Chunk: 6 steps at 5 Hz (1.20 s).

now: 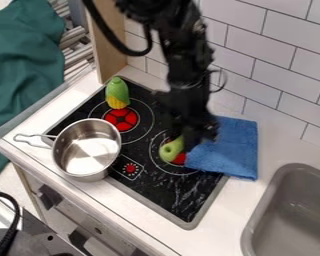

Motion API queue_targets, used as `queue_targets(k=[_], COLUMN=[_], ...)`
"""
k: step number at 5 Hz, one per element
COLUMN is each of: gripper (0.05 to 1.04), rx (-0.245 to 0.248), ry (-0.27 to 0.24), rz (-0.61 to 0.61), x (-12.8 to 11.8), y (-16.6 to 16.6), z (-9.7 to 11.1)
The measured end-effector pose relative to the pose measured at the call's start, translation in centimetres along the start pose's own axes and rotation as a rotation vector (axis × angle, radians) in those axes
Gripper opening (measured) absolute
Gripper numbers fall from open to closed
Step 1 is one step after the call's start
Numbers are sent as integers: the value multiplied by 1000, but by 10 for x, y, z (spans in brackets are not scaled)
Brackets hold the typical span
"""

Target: Moved the green spatula on the blue towel

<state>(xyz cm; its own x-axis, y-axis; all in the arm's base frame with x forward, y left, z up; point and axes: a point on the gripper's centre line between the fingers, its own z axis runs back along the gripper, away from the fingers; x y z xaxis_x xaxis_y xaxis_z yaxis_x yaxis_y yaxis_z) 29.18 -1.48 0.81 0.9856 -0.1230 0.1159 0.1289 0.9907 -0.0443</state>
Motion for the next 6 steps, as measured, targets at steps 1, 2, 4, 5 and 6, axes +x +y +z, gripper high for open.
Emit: queue_targets(k=[1, 2, 4, 5, 6], gripper=[280, 280, 635, 940, 1014], rx=[-21, -41, -77, -72, -62], ry=[-45, -23, -20, -2, 23], rz=[-45, -33, 65, 82, 73], x=[25, 41, 48, 43, 39], y=[-28, -37, -13, -4, -3], z=[7, -3, -13, -14, -13])
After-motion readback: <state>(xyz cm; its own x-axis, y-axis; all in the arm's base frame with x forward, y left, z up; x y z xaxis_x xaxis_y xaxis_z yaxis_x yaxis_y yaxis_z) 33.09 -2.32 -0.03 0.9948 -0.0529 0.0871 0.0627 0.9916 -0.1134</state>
